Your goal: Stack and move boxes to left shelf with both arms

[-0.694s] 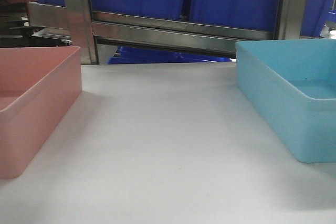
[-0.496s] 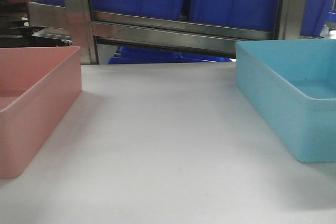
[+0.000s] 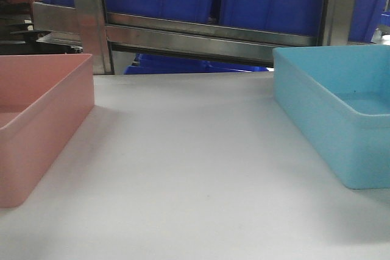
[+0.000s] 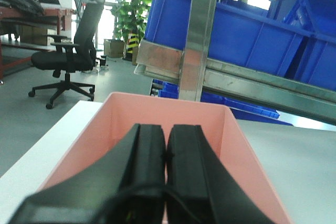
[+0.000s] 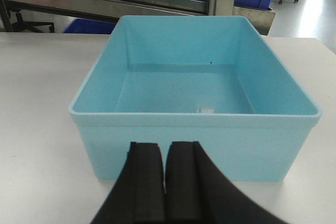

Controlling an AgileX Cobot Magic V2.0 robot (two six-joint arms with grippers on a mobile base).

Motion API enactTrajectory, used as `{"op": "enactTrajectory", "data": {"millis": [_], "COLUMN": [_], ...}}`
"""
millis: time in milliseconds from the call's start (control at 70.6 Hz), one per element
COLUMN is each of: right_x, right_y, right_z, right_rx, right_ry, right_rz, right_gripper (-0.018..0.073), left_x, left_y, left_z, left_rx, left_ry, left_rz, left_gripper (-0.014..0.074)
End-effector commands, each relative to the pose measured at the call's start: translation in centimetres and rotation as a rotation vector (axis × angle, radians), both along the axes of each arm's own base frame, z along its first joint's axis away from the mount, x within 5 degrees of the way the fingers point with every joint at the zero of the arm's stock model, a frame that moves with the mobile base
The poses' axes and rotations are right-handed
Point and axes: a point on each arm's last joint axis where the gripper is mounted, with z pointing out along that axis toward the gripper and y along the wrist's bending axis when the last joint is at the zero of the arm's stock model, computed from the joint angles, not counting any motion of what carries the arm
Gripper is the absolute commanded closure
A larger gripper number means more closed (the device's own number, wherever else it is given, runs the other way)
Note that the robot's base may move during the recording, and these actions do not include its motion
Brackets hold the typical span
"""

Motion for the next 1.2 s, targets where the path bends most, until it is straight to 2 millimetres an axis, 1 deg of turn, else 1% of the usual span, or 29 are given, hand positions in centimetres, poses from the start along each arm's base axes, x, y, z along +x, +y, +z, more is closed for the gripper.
{"op": "enactTrajectory", "data": {"millis": [0, 113, 227, 255, 269, 382, 425, 496, 552, 651, 694, 708, 751, 821, 850, 878, 892, 920, 977, 991, 1005, 1020, 1062, 1076, 1133, 1190], "right_x": [-0.2, -0.2, -0.2, -0.2, -0.2, -0.2, -0.2, -0.2, -0.2, -0.2, -0.2, -0.2, -0.2, -0.2, -0.2, -0.2, -0.2, -0.2, -0.2, -0.2, -0.2, -0.2, -0.2, -0.2, -0.2, -0.2], "right_y": [0.1, 0.1, 0.1, 0.1, 0.1, 0.1, 0.1, 0.1, 0.1, 0.1, 0.1, 0.1, 0.1, 0.1, 0.1, 0.1, 0.1, 0.1, 0.1, 0.1, 0.1, 0.1, 0.1, 0.1, 0.1, 0.1], "right_z": [1.5, 1.5, 1.5, 1.5, 1.5, 1.5, 1.5, 1.5, 1.5, 1.5, 1.5, 1.5, 1.5, 1.5, 1.5, 1.5, 1.5, 1.5, 1.5, 1.5, 1.5, 1.5, 1.5, 1.5, 1.5, 1.5], "right_rx": [-0.005, -0.005, -0.005, -0.005, -0.005, -0.005, -0.005, -0.005, -0.005, -0.005, -0.005, -0.005, -0.005, -0.005, -0.005, -0.005, -0.005, -0.005, -0.005, -0.005, -0.005, -0.005, -0.005, -0.005, -0.005, -0.005], "right_ry": [-0.121, -0.121, -0.121, -0.121, -0.121, -0.121, -0.121, -0.121, -0.121, -0.121, -0.121, -0.121, -0.121, -0.121, -0.121, -0.121, -0.121, -0.121, -0.121, -0.121, -0.121, -0.121, -0.121, -0.121, -0.121, -0.121], "right_rz": [0.007, 0.007, 0.007, 0.007, 0.007, 0.007, 0.007, 0.007, 0.007, 0.007, 0.007, 0.007, 0.007, 0.007, 0.007, 0.007, 0.007, 0.007, 0.007, 0.007, 0.007, 0.007, 0.007, 0.007, 0.007, 0.007], "right_gripper": [0.0524, 0.0524, 0.0524, 0.0524, 0.0524, 0.0524, 0.0524, 0.0524, 0.0524, 0.0524, 0.0524, 0.0524, 0.0524, 0.0524, 0.0524, 0.0524, 0.0524, 0.0524, 0.0524, 0.0524, 0.0524, 0.0524, 0.0524, 0.0524, 0.0524, 0.0524], "left_x": [-0.3, 0.0, 1.5, 2.2, 2.4, 5.1, 6.1, 7.7, 9.3, 11.7, 12.7, 13.0, 14.4, 16.6, 17.4, 18.5, 18.9, 19.9, 21.3, 22.0, 22.3, 23.0, 24.0, 24.5, 25.6, 26.8], "left_y": [0.0, 0.0, 0.2, 0.2, 0.2, 0.3, 0.4, 0.5, 0.5, 0.6, 0.7, 0.7, 1.0, 1.4, 1.8, 2.3, 2.5, 3.3, 4.3, 5.0, 5.1, 5.9, 6.9, 7.5, 8.7, 9.9], "left_z": [3.5, 7.0, 9.9, 10.4, 10.8, 12.0, 12.5, 13.3, 14.0, 15.5, 16.0, 16.5, 17.0, 17.3, 17.9, 17.8, 18.2, 18.0, 18.4, 18.1, 18.1, 18.0, 17.8, 17.7, 17.2, 15.8], "left_rx": [0.03, 0.114, 0.114, 0.113, 0.113, 0.107, 0.104, 0.1, 0.089, 0.082, 0.088, 0.092, 0.135, 0.208, 0.215, 0.205, 0.191, 0.161, 0.114, 0.101, 0.073, 0.048, 0.024, 0.019, -0.007, 0.005], "left_ry": [-0.109, -0.022, 0.097, 0.137, 0.151, 0.306, 0.367, 0.443, 0.518, 0.628, 0.681, 0.685, 0.736, 0.826, 0.845, 0.88, 0.888, 0.924, 0.97, 0.992, 1.001, 1.008, 1.006, 1.007, 1.006, 1.03], "left_rz": [0.0, 0.019, 0.028, 0.028, 0.029, 0.031, 0.032, 0.035, 0.034, 0.04, 0.046, 0.05, 0.061, 0.066, 0.073, 0.082, 0.082, 0.086, 0.035, 0.013, -0.016, -0.033, -0.075, -0.078, -0.076, -0.069], "left_gripper": [0.06, 0.0594, 0.059, 0.058, 0.0567, 0.044, 0.0365, 0.0269, 0.0185, 0.0113, 0.0106, 0.0106, 0.0106, 0.0106, 0.0106, 0.0106, 0.0106, 0.0106, 0.0106, 0.0106, 0.0106, 0.0106, 0.0106, 0.0106, 0.0106, 0.0106]}}
